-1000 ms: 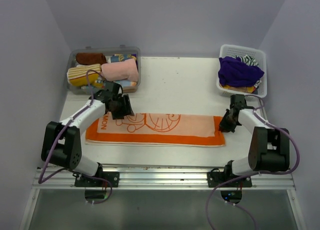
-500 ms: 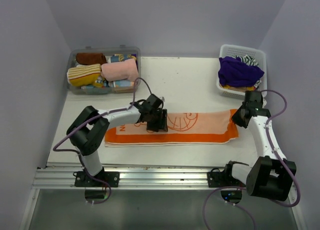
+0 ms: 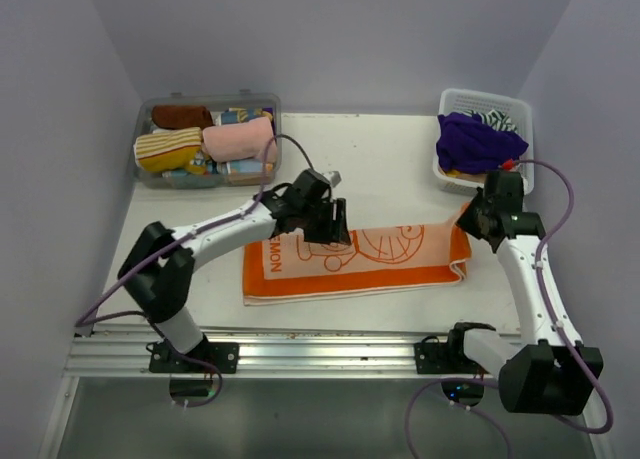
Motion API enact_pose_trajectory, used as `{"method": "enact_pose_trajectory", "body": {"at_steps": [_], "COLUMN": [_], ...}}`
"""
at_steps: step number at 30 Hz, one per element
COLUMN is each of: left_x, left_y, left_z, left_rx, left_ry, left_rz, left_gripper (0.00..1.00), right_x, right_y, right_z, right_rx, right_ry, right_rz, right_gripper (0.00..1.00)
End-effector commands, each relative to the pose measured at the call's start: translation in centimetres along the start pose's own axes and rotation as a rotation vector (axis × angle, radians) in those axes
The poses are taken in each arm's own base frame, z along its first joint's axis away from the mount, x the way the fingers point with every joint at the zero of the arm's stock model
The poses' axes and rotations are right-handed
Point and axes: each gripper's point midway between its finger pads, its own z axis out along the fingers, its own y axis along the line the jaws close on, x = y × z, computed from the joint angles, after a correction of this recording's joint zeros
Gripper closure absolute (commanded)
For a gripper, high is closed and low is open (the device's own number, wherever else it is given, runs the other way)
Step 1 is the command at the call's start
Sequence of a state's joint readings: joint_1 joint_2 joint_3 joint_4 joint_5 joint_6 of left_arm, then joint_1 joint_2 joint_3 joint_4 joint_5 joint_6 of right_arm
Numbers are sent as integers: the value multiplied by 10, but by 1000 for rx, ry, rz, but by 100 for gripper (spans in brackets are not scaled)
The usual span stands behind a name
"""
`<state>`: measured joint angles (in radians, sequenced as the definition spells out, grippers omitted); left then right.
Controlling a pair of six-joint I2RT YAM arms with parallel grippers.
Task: Roll the towels
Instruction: Fold the towel
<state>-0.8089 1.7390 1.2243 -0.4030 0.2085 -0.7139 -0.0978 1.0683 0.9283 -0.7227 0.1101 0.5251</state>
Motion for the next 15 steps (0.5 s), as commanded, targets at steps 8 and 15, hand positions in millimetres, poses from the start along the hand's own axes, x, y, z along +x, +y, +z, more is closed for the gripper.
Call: {"method": "enact_pose_trajectory", "body": {"at_steps": [8,15], "left_x": [-19,9], "left_y": [130,190], "left_z": [-121,-129], "left_rx": [-358,-449], "left_ry": [-209,-207], "left_rz": [-213,-355], "left_gripper": [36,35], "right_x": [19,72], "right_y": [110,184], "right_z": [-47,-70], "right_rx": [-290,-427], "right_ry": [-9,59], "right_rz": [-230,-367], "right_gripper": [100,100]}}
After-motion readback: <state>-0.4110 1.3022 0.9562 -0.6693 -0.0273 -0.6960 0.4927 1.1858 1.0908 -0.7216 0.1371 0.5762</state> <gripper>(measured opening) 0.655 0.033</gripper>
